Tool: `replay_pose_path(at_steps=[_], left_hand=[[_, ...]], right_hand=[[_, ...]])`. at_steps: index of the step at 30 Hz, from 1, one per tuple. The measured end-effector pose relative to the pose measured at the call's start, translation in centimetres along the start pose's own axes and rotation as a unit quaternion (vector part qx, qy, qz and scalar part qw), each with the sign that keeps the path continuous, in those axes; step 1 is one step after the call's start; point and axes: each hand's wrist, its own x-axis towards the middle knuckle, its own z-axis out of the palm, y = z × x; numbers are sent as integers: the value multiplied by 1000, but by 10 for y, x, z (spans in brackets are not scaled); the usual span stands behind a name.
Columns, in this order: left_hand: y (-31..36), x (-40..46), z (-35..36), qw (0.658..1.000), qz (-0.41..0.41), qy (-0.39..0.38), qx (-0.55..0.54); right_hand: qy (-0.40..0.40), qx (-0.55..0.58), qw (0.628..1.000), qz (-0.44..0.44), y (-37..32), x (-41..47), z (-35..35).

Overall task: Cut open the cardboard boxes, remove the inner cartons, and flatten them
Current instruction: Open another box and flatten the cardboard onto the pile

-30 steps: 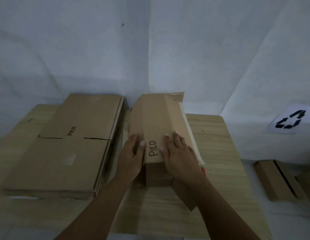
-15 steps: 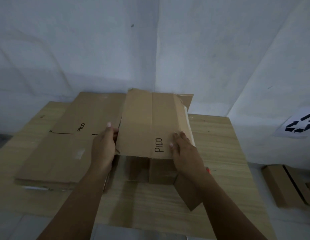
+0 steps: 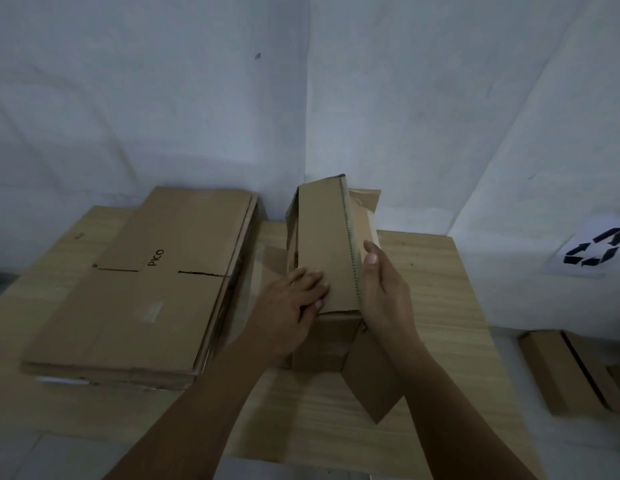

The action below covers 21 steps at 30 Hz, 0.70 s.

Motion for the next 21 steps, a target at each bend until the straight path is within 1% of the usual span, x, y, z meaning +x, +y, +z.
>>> replay_pose_path(at_steps=[1, 2, 3, 4, 5, 6, 7, 8, 10, 13, 17, 19, 21], left_hand=[[1, 3, -1, 1000, -3, -5, -12], [0, 4, -1, 999, -12, -3, -47], [-2, 4, 0, 995, -31, 15, -96], [-4, 3, 0, 987, -56, 52, -143], [-8, 1, 1, 974, -96, 87, -186], [-10, -1, 2, 958, -138, 109, -226], [-12, -1, 3, 944, -180, 116, -252], [-15, 1, 5, 934, -209, 115, -266], [-19, 8, 7, 923, -242, 102, -282], [-16, 23, 7, 913, -245, 64, -320], [-8, 37, 4, 889, -253, 65, -377], [-9, 38, 6, 888, -259, 70, -374], [-15, 35, 10, 899, -257, 94, -343]], right_hand=[[-22, -29, 998, -43, -4, 0, 3], [-55, -68, 993, -79, -6, 0, 6], [-93, -132, 981, -104, -6, 2, 9], [-131, -218, 960, -116, -5, 2, 11], [-164, -305, 931, -115, -1, 3, 13], [-192, -373, 901, -109, 4, 4, 14], [-215, -411, 880, -98, 8, 4, 14], [-234, -425, 870, -87, 11, 4, 15], [-258, -426, 865, -69, 15, 4, 16], [-264, -419, 867, -60, 14, 3, 19], [-255, -407, 875, -57, 15, -2, 18], [-249, -401, 880, -57, 16, -3, 17], [-245, -395, 884, -55, 16, -3, 18]])
